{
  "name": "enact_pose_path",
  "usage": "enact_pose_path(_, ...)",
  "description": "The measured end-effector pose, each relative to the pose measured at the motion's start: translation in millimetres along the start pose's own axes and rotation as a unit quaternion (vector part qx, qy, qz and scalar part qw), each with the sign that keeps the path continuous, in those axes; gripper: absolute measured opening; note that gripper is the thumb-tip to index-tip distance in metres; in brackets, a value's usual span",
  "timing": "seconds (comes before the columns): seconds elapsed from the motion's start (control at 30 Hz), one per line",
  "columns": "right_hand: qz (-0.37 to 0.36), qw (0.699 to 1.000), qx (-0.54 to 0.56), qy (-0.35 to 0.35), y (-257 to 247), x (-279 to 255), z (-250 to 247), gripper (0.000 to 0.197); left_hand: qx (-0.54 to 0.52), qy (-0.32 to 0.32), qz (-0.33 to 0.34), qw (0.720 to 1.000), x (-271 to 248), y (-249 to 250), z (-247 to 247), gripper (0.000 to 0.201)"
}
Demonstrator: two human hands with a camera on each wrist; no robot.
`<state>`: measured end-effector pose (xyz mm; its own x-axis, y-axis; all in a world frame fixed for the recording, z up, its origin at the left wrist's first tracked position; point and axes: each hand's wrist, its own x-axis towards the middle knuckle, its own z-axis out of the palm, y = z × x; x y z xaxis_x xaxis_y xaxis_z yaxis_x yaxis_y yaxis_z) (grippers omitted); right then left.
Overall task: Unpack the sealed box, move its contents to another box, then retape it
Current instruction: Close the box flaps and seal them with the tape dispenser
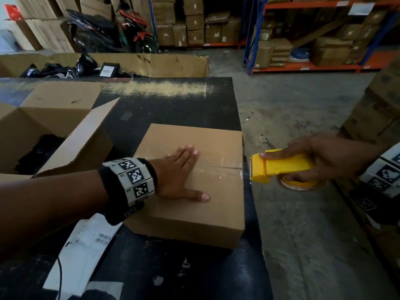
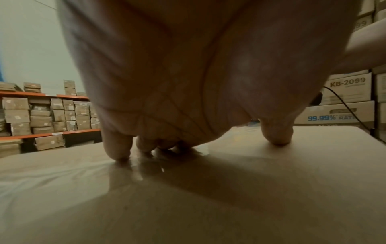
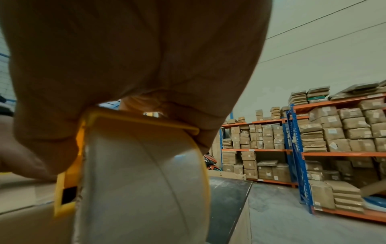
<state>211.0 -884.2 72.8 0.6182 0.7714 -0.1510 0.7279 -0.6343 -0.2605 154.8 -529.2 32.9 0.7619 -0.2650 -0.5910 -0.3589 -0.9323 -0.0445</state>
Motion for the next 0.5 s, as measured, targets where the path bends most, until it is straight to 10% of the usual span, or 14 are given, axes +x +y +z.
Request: enact_pose_path(0.5, -0.004, 0.999, -0.003, -0.037, 11.7, -0.7, -5.4, 0.066, 0.001, -0.008, -0.007, 1.000, -3.2, 2.3, -0.1, 0.131)
